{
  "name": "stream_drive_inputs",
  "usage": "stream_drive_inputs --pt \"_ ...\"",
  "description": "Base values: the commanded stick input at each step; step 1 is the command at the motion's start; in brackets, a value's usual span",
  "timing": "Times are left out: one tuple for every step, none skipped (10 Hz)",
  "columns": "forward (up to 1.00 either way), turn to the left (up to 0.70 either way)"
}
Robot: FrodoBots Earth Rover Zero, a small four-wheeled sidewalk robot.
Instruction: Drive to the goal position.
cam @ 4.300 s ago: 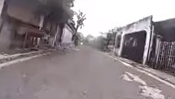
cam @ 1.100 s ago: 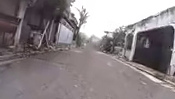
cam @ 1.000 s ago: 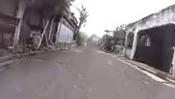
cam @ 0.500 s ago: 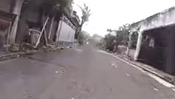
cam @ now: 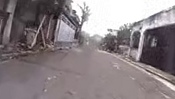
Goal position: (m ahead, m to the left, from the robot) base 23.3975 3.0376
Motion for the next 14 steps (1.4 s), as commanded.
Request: stream_drive_inputs --pt "0.70 0.00" --pt "0.70 0.00" --pt "0.70 0.00" --pt "0.70 0.00" --pt "0.70 0.00" --pt "0.70 0.00" --pt "0.70 0.00" --pt "0.70 0.00" --pt "0.70 0.00" --pt "0.70 0.00" --pt "0.70 0.00" --pt "0.70 0.00" --pt "0.70 0.00" --pt "0.70 0.00"
